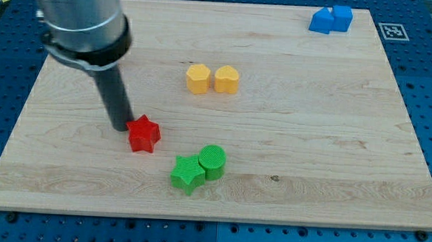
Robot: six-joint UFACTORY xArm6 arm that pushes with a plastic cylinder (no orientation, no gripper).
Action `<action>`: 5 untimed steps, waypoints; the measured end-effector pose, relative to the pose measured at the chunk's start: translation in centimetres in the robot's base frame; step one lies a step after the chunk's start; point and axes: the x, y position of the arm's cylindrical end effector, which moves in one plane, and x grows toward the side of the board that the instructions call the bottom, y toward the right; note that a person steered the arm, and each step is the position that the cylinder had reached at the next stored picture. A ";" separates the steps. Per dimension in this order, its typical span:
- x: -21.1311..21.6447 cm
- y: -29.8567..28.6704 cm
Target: Move the red star to the top left of the green star
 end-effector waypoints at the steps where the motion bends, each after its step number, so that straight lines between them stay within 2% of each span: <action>1: 0.8 3.0; 5: 1.8 5.0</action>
